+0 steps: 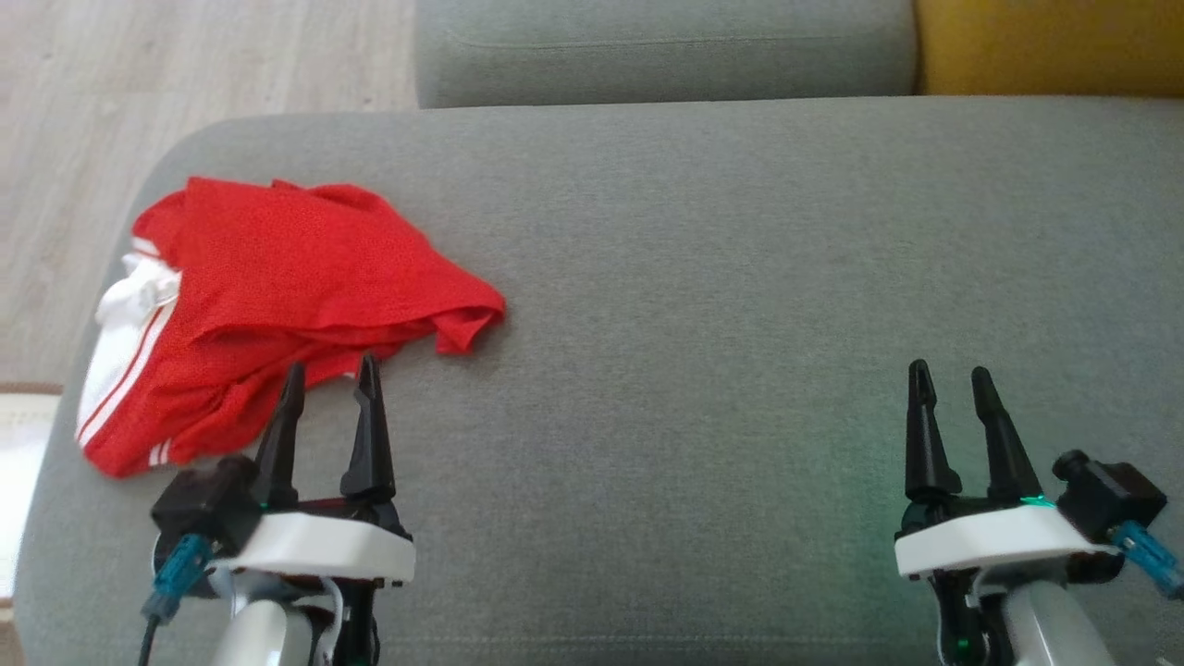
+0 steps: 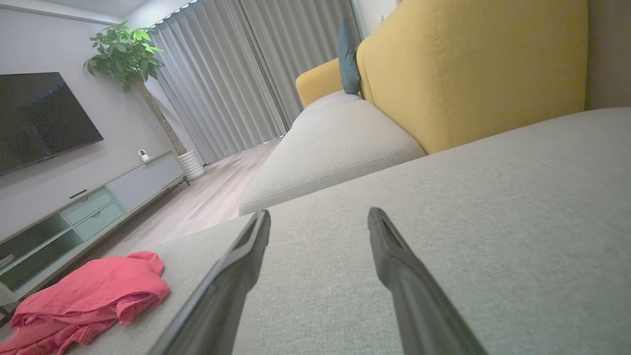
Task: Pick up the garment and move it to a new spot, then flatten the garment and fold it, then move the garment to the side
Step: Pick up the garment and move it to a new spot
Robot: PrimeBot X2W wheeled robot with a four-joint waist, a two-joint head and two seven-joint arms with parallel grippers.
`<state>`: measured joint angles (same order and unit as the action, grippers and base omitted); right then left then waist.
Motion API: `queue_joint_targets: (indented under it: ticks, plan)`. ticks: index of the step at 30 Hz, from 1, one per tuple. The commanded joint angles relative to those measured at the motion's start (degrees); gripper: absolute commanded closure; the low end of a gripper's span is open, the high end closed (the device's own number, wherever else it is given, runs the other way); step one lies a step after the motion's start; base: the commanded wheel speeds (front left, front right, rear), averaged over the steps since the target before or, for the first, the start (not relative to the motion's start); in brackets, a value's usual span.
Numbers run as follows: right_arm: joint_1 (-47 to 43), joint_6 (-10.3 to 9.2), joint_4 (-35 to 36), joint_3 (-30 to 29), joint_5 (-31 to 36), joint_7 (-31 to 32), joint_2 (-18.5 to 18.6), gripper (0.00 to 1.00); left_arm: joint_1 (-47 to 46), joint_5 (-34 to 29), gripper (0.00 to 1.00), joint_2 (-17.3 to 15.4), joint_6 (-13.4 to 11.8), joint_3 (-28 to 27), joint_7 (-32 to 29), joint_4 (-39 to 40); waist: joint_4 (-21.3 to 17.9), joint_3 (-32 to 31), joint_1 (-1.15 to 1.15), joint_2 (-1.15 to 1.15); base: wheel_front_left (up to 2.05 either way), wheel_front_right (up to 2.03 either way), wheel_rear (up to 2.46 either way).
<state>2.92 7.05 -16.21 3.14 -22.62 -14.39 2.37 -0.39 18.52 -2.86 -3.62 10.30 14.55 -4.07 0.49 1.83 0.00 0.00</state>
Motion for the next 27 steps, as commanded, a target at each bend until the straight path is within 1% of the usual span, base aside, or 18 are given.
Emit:
queue_joint_targets:
  ticks: [1, 8, 9, 17, 22, 27]
  plan:
    - [2.39, 0.44, 1.74, 1.6, 0.39, -0.61, 0.51, 0.0, -3.05, 0.02, 0.0, -0.02, -0.34, -2.16, 0.45, 1.93, 1.58, -0.06, 0.0, 0.0, 0.0, 0.0, 0.0]
    - [1.75, 0.44, 2.19, 2.77, 0.64, -0.61, 0.51, 0.0, -3.15, -0.32, 0.0, -0.02, -0.34, -3.52, 0.45, 2.47, 8.34, 0.2, 0.0, 0.0, 0.0, 0.0, 0.0]
    - [1.75, 0.44, 2.19, 2.77, 0.64, -0.61, 0.51, 0.0, -3.15, -0.32, 0.0, -0.02, -0.34, -3.52, 0.45, 2.47, 8.34, 0.2, 0.0, 0.0, 0.0, 0.0, 0.0]
    - [1.12, 0.44, 1.95, 4.55, 0.23, -0.61, 0.51, 0.0, -1.69, -0.9, 0.0, -0.02, 0.04, -4.88, 0.45, 3.32, 16.2, 0.22, 0.0, 0.0, 0.0, 0.0, 0.0]
    - [1.26, 0.44, 1.68, 5.82, -0.54, -0.61, 0.51, 0.0, -0.24, -1.03, 0.0, -0.02, 0.04, -5.56, 0.45, 3.68, 19.55, 0.23, 0.0, 0.0, 0.0, 0.0, 0.0]
    - [1.02, 0.44, 1.29, 7.28, -1.03, -0.61, 0.51, 0.0, 0.41, -1.25, 0.0, -0.02, 0.23, -5.94, 0.45, 3.88, 21.61, 0.31, 0.0, 0.0, 0.0, 0.0, 0.0]
